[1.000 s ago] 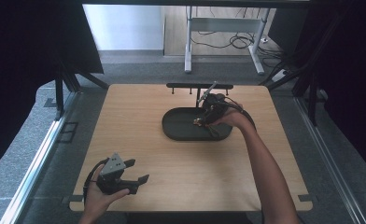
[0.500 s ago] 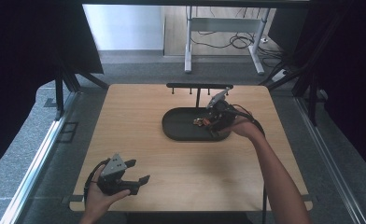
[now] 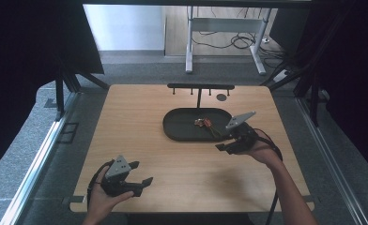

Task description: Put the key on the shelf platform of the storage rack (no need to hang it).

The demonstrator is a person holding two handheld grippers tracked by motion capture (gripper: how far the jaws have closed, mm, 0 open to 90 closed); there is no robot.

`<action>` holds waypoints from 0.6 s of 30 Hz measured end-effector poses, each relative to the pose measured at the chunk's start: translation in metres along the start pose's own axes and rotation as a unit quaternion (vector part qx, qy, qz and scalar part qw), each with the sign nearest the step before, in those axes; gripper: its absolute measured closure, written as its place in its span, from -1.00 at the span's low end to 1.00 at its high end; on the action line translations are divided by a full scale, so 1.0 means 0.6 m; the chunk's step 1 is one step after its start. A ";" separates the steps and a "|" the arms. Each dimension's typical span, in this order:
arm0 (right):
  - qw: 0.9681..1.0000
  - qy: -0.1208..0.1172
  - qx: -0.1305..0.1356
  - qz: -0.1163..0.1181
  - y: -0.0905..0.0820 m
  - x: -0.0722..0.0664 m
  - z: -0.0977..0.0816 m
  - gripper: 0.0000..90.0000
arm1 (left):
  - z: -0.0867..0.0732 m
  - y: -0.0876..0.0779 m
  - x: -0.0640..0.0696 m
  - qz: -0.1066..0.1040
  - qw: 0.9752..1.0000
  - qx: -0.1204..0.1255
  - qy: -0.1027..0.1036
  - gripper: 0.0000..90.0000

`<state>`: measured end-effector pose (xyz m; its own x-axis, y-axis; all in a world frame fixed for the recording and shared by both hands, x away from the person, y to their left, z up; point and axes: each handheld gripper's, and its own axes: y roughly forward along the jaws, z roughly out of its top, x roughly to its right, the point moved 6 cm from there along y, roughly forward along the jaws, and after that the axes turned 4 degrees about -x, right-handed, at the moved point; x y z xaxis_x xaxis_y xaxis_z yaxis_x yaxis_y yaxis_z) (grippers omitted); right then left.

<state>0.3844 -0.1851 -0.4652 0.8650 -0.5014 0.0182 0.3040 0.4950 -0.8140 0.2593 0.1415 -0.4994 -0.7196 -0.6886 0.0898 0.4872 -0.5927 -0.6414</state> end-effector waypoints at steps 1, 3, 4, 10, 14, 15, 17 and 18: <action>1.000 0.007 0.002 0.001 -0.002 -0.002 -0.009 0.10 | 0.000 0.000 0.001 0.000 1.000 0.000 0.001 -0.49; 1.000 0.014 0.012 0.000 -0.002 -0.006 -0.027 0.09 | 0.001 0.000 0.001 0.000 1.000 -0.001 0.002 -0.49; 1.000 0.020 0.015 0.000 -0.002 -0.009 -0.036 0.08 | 0.001 0.001 0.001 0.000 1.000 -0.001 0.002 -0.49; 0.999 0.039 0.028 -0.005 0.007 -0.020 -0.088 0.07 | 0.001 0.002 0.003 0.001 1.000 -0.002 0.002 -0.49; 0.997 0.062 0.042 -0.003 0.014 -0.027 -0.122 0.07 | 0.000 0.003 0.004 0.001 1.000 -0.003 0.002 -0.49; 0.997 0.068 0.044 -0.003 0.016 -0.029 -0.131 0.07 | 0.000 0.003 0.004 0.001 1.000 -0.003 0.002 -0.49; 0.996 0.077 0.047 -0.003 0.021 -0.031 -0.147 0.07 | 0.000 0.004 0.004 0.001 1.000 -0.004 0.003 -0.49; 0.996 0.081 0.048 -0.005 0.023 -0.032 -0.154 0.07 | 0.000 0.005 0.004 0.001 1.000 -0.005 0.003 -0.49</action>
<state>0.3351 -0.2339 -0.5305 0.7883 -0.6106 -0.0752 0.3550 0.5513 -0.7550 0.2590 0.1377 -0.5012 -0.7215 -0.6872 0.0845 0.4835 -0.5875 -0.6489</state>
